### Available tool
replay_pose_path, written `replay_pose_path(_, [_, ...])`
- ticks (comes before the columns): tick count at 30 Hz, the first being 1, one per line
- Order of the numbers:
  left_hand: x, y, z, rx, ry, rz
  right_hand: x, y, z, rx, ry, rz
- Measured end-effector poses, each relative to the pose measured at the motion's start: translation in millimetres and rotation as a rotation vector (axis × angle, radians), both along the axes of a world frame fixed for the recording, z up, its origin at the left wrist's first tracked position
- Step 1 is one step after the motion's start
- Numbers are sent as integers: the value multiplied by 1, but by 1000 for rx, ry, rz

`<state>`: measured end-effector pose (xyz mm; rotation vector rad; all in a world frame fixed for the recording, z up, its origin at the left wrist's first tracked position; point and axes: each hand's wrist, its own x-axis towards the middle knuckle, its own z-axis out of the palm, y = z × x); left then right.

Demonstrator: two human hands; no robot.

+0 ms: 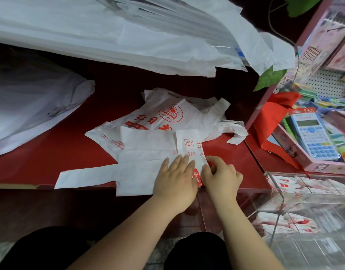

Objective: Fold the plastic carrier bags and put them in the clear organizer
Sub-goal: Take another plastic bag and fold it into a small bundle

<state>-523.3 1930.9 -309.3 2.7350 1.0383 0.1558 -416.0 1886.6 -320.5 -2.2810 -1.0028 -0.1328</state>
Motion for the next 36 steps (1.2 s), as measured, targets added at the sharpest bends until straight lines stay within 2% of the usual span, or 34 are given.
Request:
replay_pose_path(6, [-9,12,3,-86,77,-15,-1,-5,-1,-2,0,71])
replay_pose_path(10, [-14,22,3,-118,132,-28,0,-12,-5,111,-10,130])
replay_pose_path(14, [-13,25,5,-133,176,-57,-2,-25,-5,204,135,124])
replay_pose_path(17, [-12,25,5,-132,198,-68,-3,-31,-1,172,174,125])
replay_pose_path(18, [-13,24,5,-132,204,-71,-4,-31,1,140,147,98])
replay_pose_path(20, [-13,24,5,-129,207,-75,-7,-27,7,121,-28,93])
replay_pose_path(22, [-14,24,4,-115,192,-81,-12,-21,5,140,-214,226])
replay_pose_path(24, [-14,24,3,-87,173,-84,-14,-15,1,48,-235,365])
replay_pose_path(27, [-17,24,1,-50,171,-98,-12,-14,-7,-110,-133,456])
replay_pose_path(32, [-28,26,2,-3,171,-100,-6,-18,-6,-195,-162,457])
replay_pose_path(36, [-61,39,2,-6,164,-31,-4,-22,-2,-366,-186,433])
